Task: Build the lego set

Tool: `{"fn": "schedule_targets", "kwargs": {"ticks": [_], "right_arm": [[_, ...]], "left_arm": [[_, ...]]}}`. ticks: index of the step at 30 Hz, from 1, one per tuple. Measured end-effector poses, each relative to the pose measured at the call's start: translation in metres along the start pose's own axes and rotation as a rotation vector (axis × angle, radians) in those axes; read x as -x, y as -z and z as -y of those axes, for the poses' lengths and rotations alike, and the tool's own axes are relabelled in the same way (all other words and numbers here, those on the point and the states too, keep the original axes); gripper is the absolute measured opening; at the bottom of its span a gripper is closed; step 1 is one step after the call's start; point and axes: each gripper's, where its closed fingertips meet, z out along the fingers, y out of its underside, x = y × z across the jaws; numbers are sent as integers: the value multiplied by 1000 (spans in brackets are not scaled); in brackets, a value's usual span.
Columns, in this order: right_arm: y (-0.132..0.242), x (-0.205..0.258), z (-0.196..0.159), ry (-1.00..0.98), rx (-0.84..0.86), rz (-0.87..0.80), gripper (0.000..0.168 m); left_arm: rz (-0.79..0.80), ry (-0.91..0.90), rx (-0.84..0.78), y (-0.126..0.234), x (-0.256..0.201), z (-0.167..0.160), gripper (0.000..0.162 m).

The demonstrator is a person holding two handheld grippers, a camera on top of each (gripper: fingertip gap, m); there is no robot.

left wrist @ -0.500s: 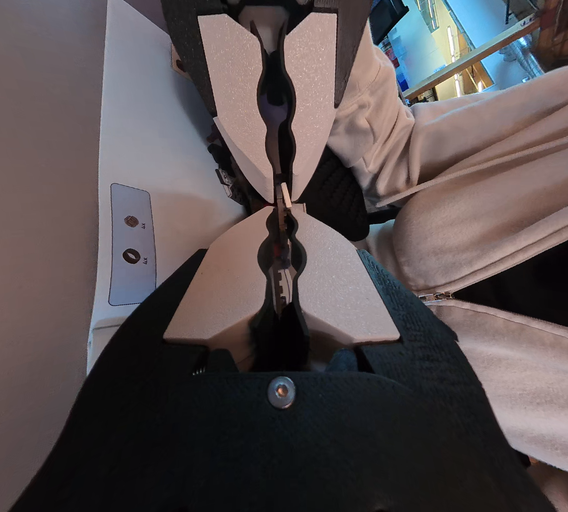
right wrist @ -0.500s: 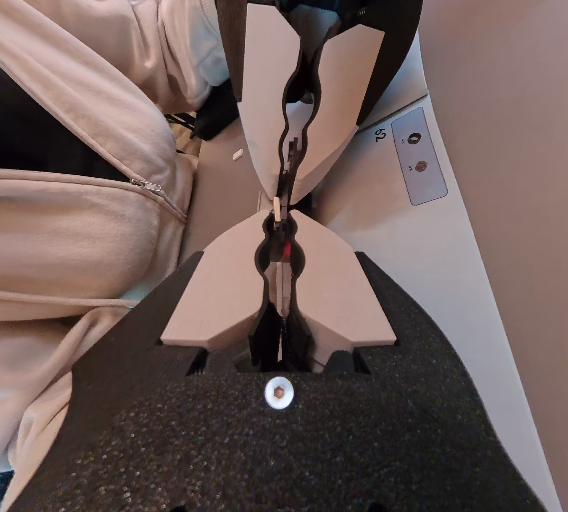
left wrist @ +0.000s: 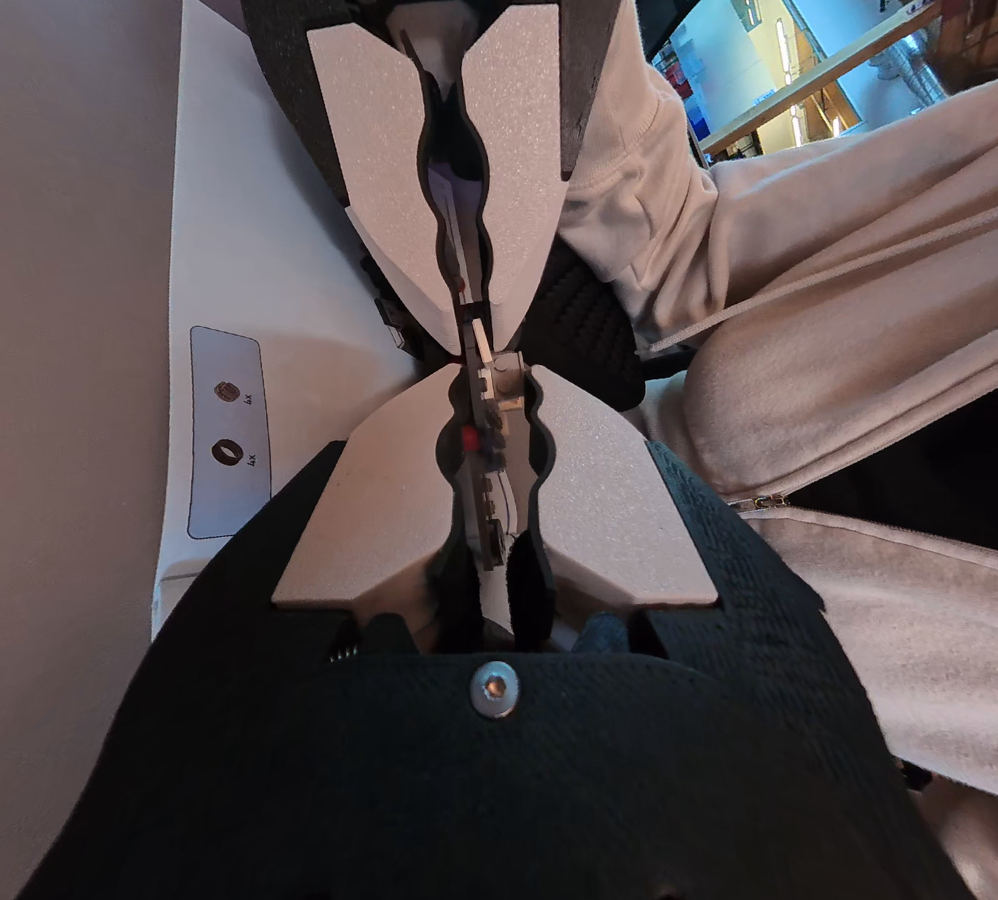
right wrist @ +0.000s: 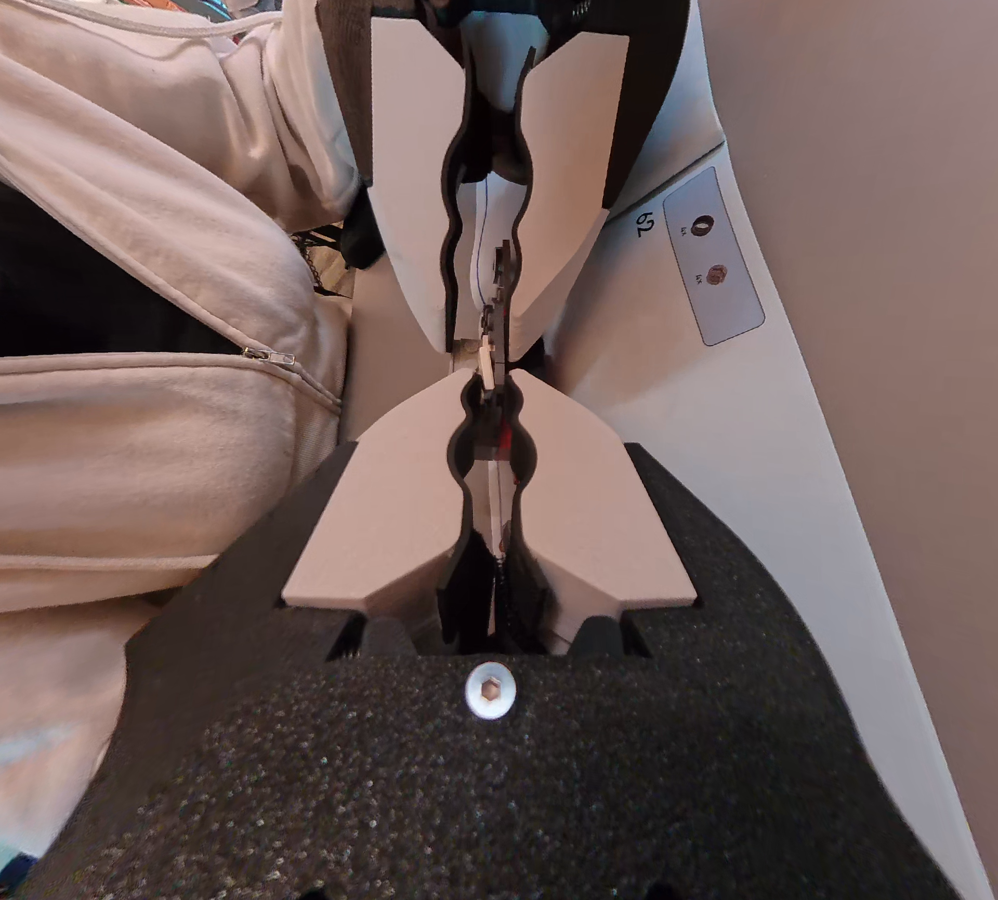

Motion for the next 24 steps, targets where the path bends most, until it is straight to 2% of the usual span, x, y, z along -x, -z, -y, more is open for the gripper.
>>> {"fn": "schedule_targets", "kwargs": {"ticks": [10,17,24], "right_arm": [[1,-3,3,-87,-24,-14,8],[3,-3,4,-64,-36,-30,8],[3,-3,4,-60,-38,-21,7]], "left_arm": [[19,11,-20,0,3,2,19],[6,19,-27,2,3,3,18],[54,5,-66,18,10,6,3]]}}
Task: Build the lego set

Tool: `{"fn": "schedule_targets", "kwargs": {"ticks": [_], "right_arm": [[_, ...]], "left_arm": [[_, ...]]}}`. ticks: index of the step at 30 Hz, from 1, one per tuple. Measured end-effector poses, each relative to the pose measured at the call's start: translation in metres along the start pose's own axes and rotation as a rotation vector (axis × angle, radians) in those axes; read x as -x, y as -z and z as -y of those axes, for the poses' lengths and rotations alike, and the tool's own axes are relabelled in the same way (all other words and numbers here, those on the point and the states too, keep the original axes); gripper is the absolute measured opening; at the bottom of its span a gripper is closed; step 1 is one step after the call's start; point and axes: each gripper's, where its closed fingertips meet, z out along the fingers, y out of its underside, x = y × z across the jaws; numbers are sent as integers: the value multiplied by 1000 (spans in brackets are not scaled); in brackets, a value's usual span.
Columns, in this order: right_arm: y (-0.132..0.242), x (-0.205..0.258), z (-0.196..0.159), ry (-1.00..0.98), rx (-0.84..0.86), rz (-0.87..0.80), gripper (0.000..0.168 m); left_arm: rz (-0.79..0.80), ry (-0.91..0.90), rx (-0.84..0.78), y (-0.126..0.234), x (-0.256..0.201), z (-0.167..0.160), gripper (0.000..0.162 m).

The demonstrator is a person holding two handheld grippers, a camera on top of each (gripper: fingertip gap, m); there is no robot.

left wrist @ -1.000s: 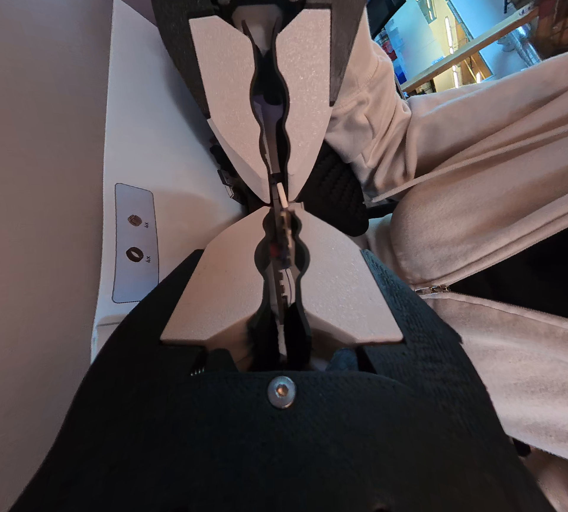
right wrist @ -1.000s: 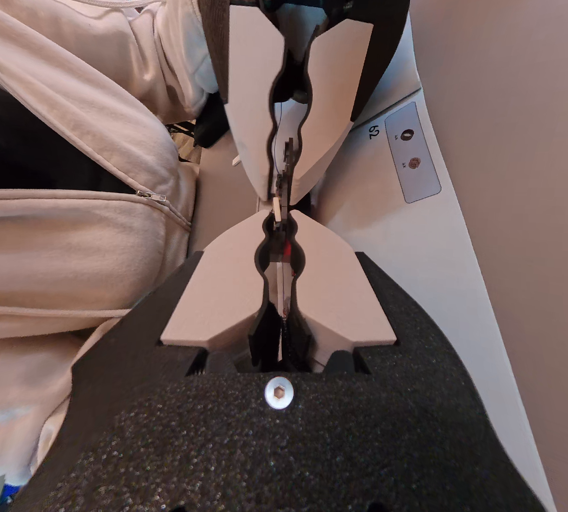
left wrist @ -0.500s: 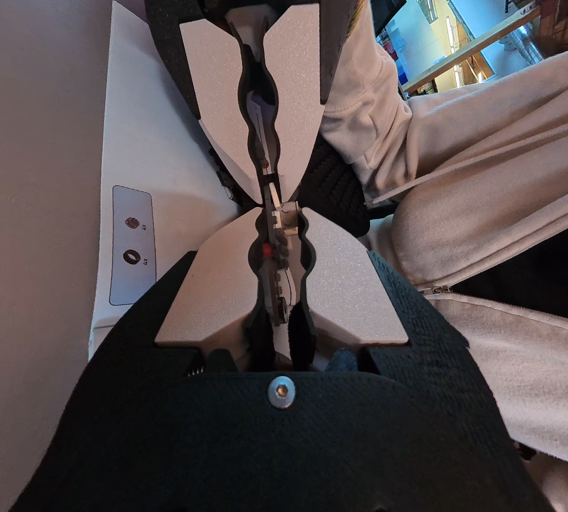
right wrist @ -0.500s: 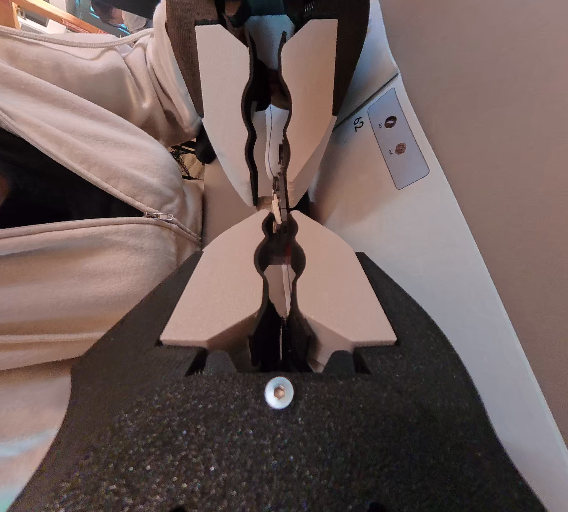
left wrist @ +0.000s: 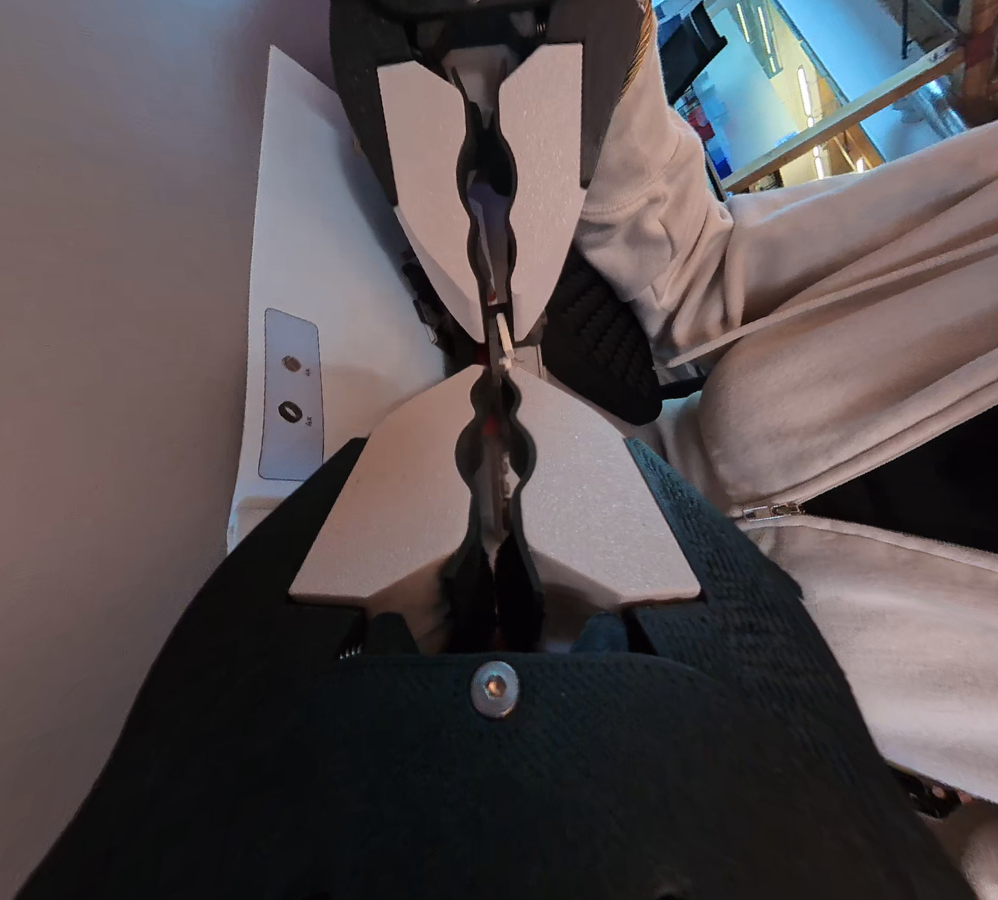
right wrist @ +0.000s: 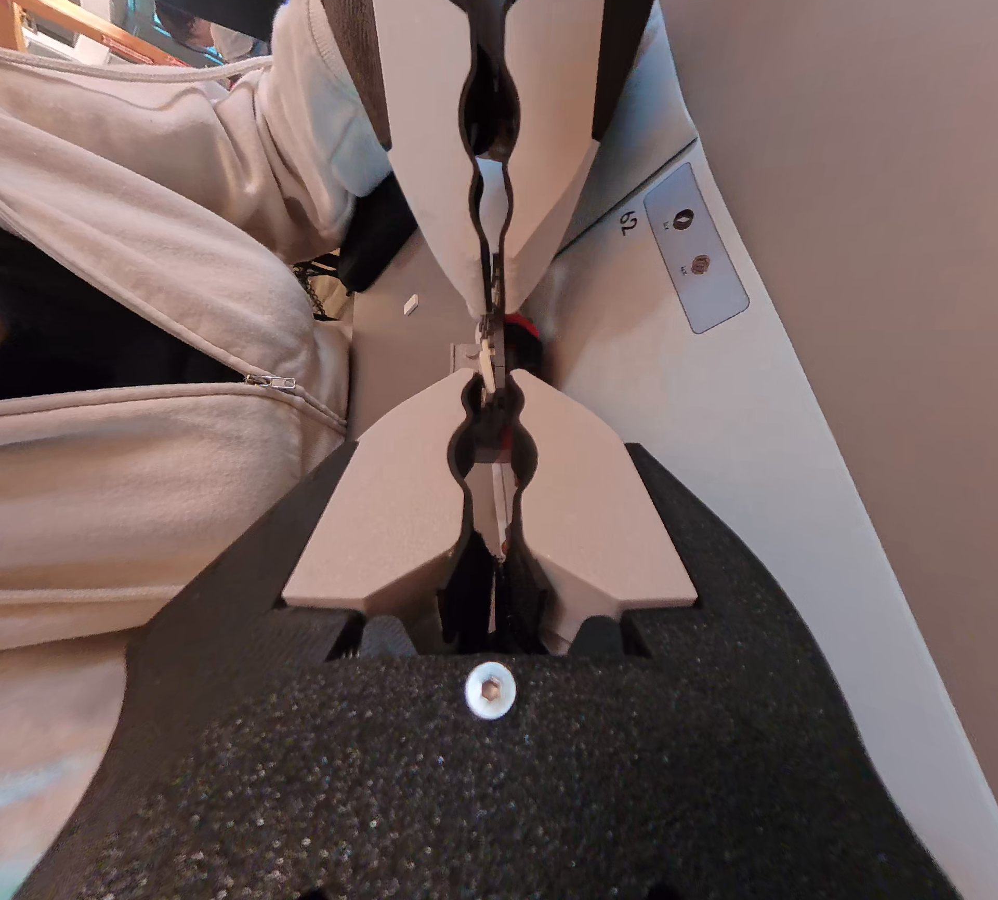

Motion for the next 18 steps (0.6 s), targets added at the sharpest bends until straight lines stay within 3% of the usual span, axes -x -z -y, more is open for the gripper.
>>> {"fn": "schedule_targets", "kwargs": {"ticks": [11,14,18], "right_arm": [[-2,0,-1,-13,6,2,8],[-4,-1,0,-16,9,-3,8],[-5,-3,0,-31,5,-30,8]], "left_arm": [[36,12,69,-7,5,-8,16],[-9,32,76,-8,0,-9,5],[6,40,79,-8,2,-10,4]]}}
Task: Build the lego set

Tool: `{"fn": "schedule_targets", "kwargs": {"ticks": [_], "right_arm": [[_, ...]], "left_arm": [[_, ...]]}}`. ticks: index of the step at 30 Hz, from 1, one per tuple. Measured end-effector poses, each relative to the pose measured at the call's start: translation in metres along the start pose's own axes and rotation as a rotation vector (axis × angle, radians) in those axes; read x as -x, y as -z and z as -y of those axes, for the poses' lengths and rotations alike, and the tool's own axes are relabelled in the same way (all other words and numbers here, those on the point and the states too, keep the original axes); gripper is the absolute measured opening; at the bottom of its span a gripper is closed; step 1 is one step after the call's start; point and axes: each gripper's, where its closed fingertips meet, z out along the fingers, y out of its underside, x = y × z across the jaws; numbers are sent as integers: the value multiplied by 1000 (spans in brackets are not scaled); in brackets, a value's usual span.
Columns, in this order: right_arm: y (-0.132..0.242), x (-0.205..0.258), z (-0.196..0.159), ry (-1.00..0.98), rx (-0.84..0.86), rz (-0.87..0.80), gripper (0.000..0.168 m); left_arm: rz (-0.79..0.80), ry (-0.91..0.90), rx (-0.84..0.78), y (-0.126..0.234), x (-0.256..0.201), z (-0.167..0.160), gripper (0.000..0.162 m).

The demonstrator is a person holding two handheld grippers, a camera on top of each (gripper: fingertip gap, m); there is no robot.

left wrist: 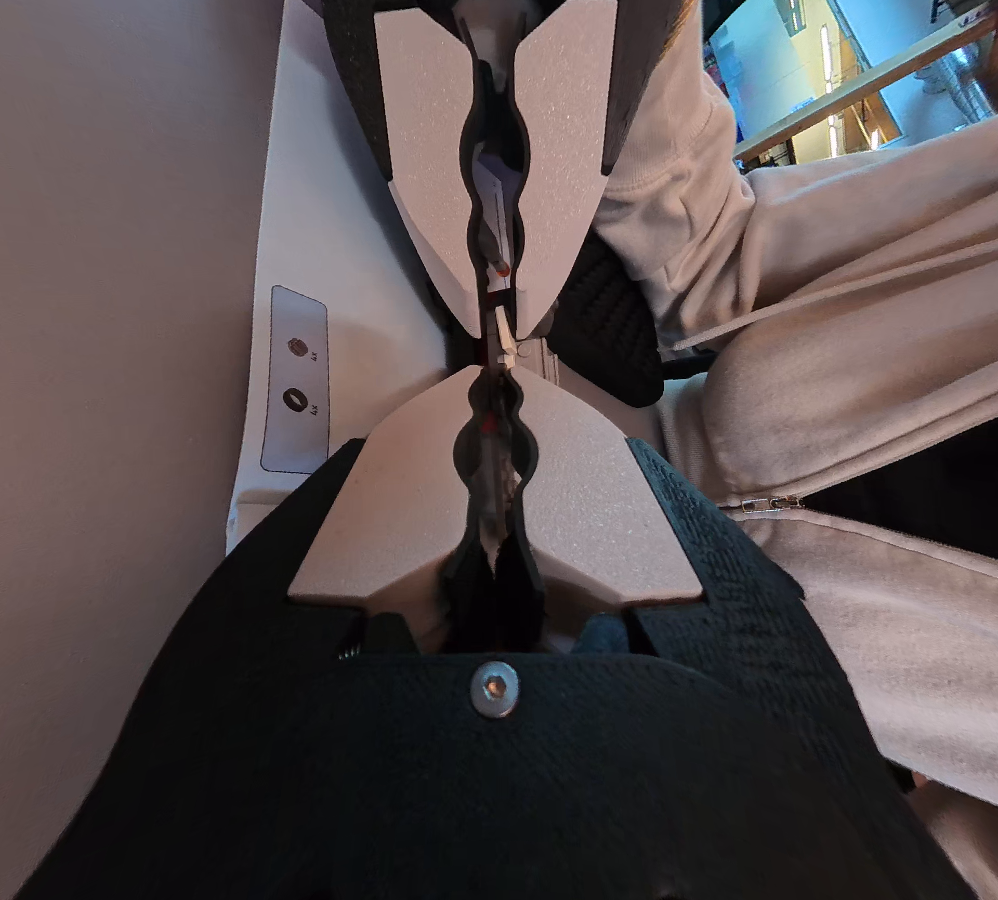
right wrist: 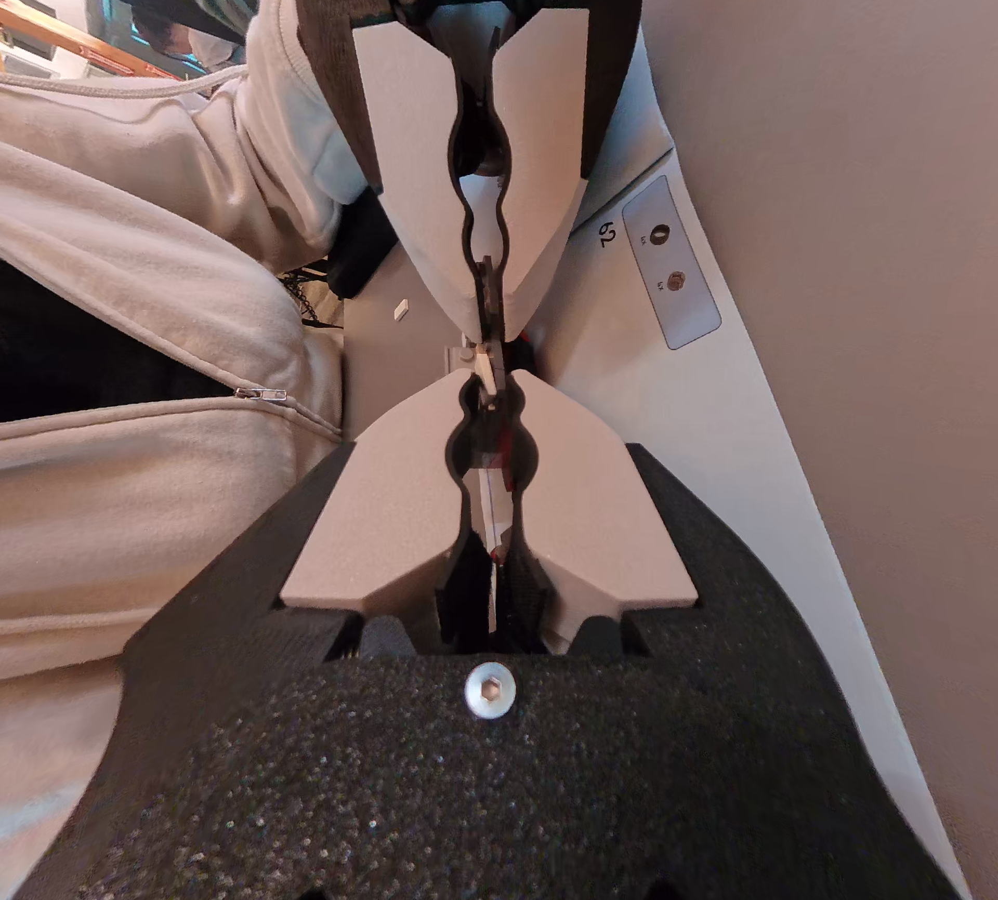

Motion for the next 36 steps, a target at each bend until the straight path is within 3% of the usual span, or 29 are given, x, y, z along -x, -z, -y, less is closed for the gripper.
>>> {"fn": "schedule_targets", "kwargs": {"ticks": [25,36], "right_arm": [[-4,-6,-1,-61,80,-85,8],[-3,2,-3,2,97,-23,8]], "left_arm": [[71,-35,3,-3,6,0,5],[-31,17,-34,-3,-2,8,7]]}}
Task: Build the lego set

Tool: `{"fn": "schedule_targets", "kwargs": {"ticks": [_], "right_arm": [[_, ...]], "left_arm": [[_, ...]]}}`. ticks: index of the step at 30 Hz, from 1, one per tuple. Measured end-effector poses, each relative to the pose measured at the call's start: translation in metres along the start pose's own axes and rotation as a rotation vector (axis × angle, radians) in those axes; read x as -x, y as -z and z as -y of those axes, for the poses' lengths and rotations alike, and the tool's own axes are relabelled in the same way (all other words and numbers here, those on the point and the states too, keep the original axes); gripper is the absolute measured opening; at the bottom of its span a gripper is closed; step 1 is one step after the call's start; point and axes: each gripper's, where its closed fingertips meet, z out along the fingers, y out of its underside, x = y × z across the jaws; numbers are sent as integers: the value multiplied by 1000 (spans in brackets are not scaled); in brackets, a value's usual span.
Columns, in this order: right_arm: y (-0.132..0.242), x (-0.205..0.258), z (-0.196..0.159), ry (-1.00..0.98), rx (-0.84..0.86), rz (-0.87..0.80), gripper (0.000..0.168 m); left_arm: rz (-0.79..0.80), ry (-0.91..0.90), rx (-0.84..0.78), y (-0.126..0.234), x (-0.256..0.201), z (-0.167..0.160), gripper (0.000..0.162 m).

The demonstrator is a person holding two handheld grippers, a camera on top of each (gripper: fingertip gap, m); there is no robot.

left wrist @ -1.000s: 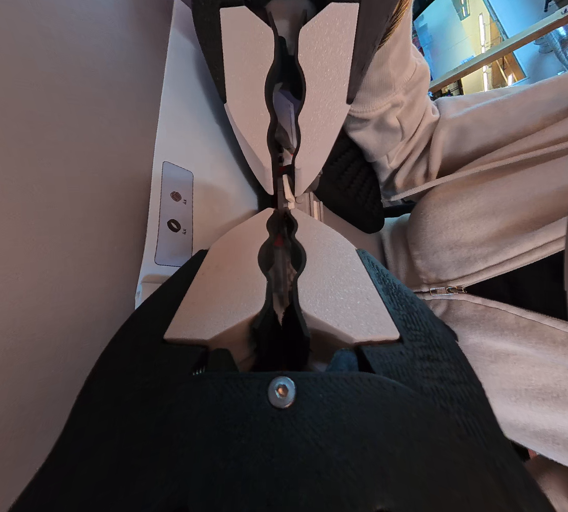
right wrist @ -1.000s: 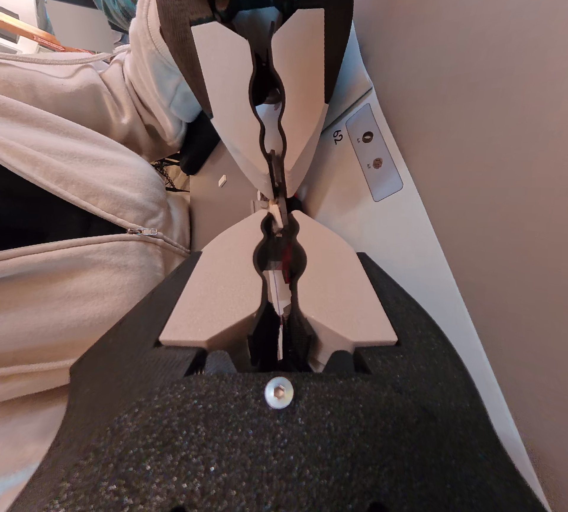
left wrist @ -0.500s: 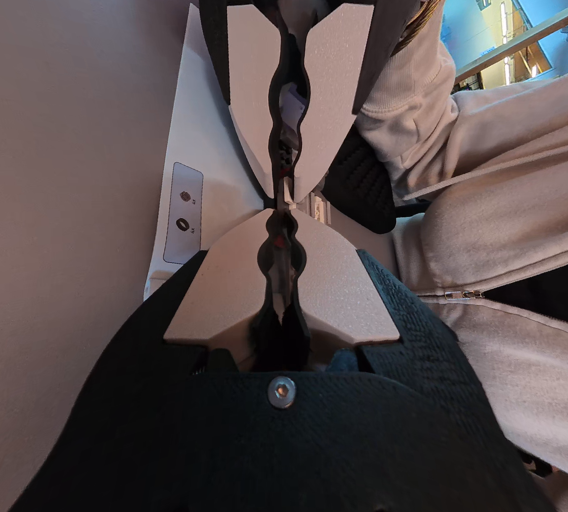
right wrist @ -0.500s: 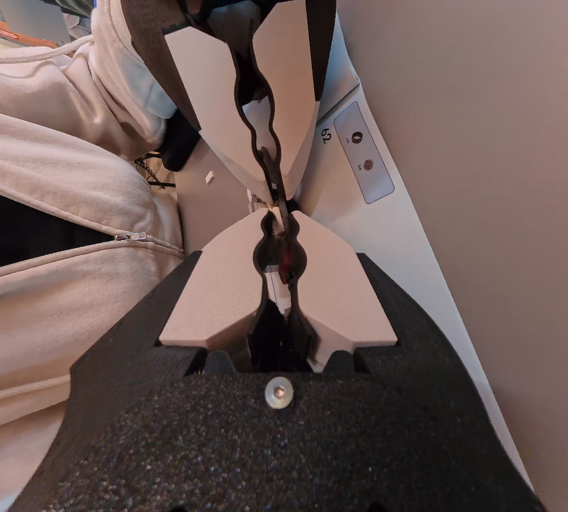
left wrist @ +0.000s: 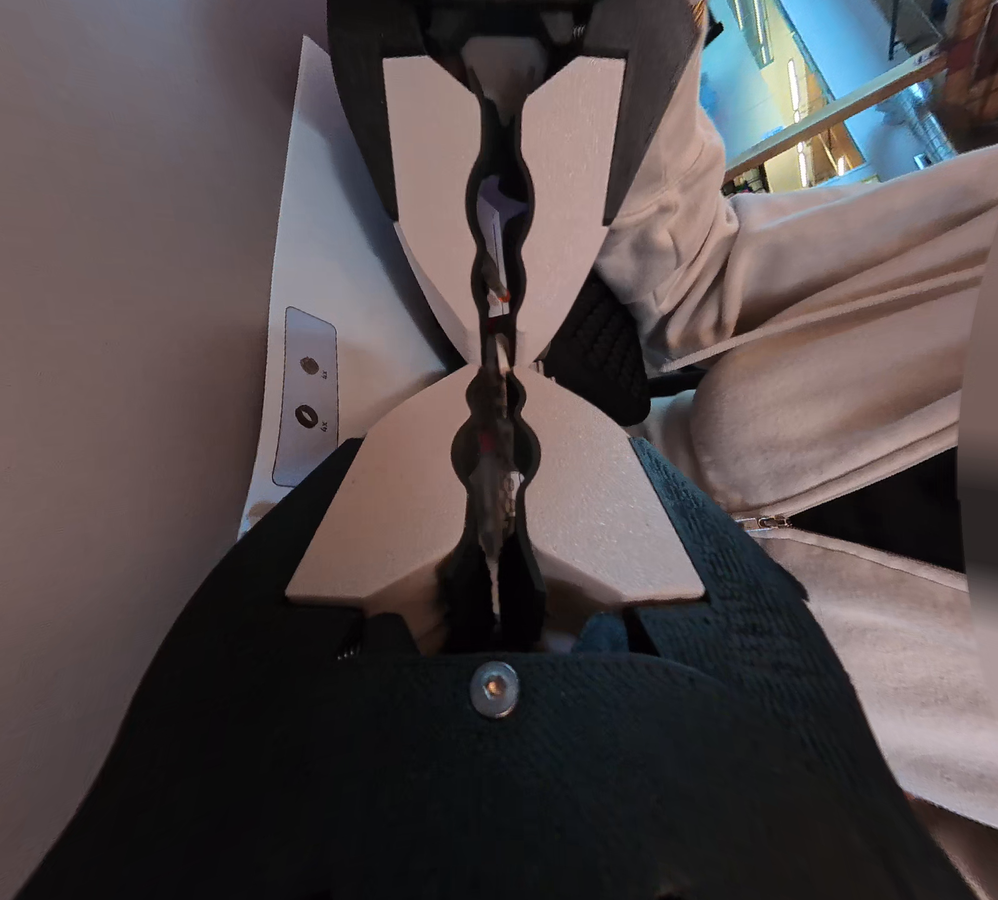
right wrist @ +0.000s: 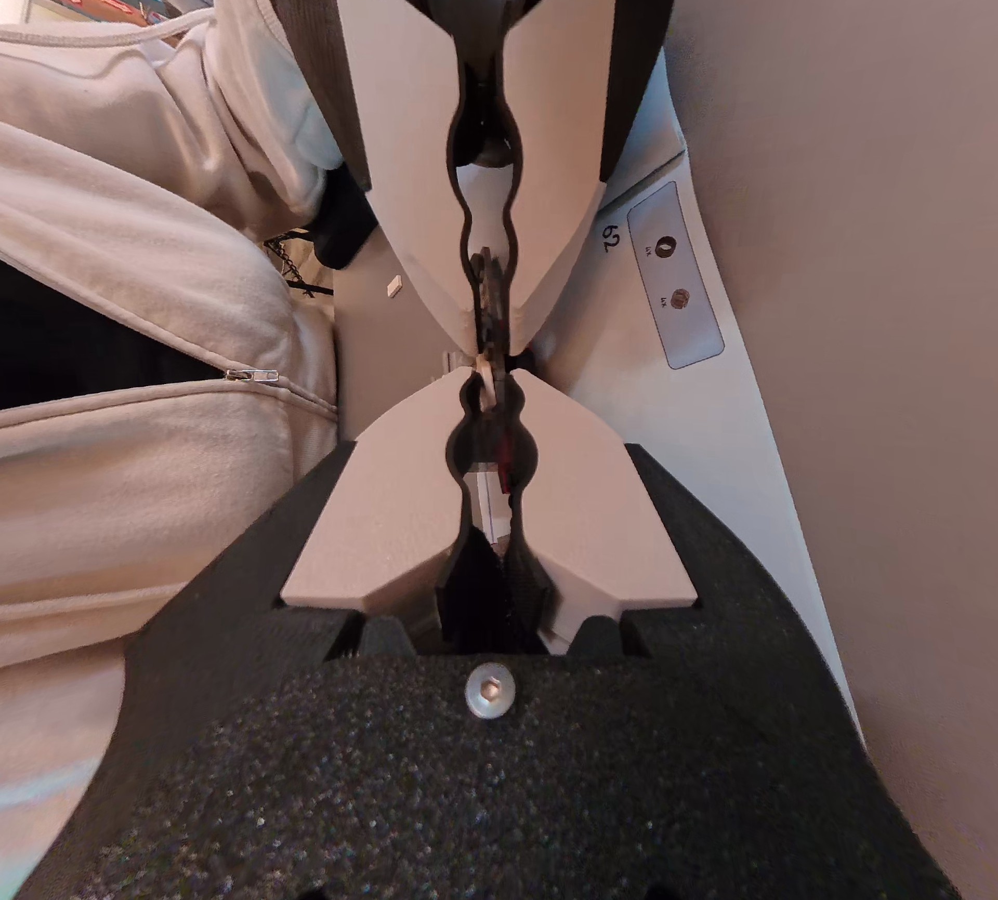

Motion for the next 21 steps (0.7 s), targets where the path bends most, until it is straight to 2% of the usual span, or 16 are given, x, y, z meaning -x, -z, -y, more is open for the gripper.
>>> {"fn": "schedule_targets", "kwargs": {"ticks": [5,8,17,21], "right_arm": [[0,0,0,2,-1,0,8],[-1,3,-1,20,11,7,8],[6,4,-4,99,28,-7,12],[2,4,-7,125,58,16,9]], "left_arm": [[-23,7,48,-6,-3,-5,15],[-18,2,59,-7,-3,-7,8],[-9,-28,66,-8,-5,-10,6],[-6,-43,66,-8,-5,-10,6]]}}
